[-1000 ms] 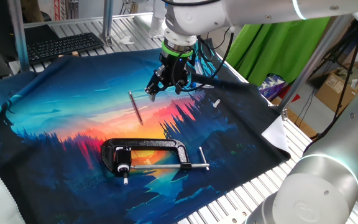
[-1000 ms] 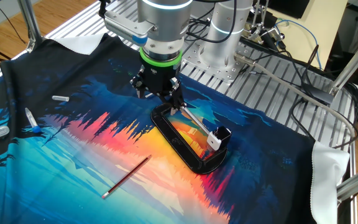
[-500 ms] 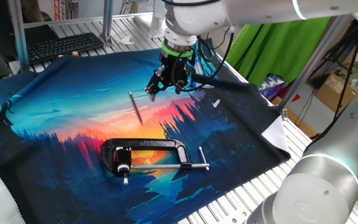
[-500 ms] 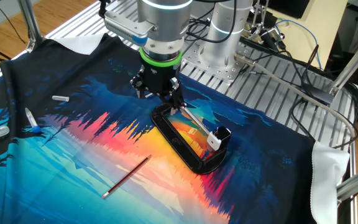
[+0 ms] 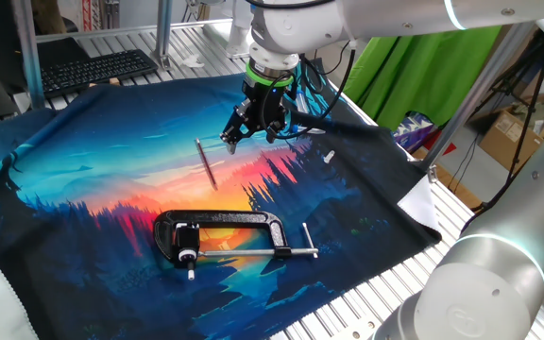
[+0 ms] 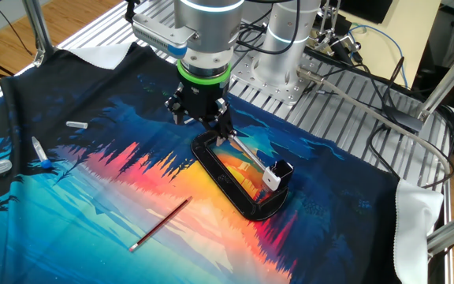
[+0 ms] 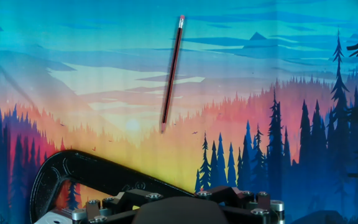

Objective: Insert the pencil into the pencil sharpener

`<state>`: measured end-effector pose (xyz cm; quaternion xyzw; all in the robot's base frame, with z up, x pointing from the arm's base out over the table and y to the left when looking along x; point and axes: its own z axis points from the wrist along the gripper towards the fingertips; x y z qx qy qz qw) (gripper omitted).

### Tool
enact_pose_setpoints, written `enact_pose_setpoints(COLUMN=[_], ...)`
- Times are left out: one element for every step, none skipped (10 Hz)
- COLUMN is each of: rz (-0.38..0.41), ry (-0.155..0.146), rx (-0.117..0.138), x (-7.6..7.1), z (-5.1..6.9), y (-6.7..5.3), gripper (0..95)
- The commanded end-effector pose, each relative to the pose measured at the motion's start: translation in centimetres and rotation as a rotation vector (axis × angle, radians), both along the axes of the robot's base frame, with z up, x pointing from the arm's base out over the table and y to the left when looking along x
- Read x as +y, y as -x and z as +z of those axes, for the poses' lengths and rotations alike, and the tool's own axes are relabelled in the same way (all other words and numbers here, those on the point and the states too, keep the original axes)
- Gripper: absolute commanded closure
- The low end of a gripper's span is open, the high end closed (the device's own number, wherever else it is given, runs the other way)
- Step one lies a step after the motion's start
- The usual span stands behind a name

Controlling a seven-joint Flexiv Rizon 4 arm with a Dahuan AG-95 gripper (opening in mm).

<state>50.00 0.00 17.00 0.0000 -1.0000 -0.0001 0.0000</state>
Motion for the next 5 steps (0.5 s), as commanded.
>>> enact_pose_setpoints(rz=[0.000, -0.035, -0.019, -0.001, 0.015], ry=[0.000, -0.036, -0.036, -0.036, -0.037], rx=[0.000, -0.013, -0.013, -0.014, -0.014], x=[0.00, 0.00, 0.00, 0.00, 0.00], z=[0.00, 0.00, 0.00, 0.00, 0.00], y=[0.00, 0.00, 0.00, 0.00, 0.00], gripper=[0.0, 95.0, 95.0, 95.0, 95.0])
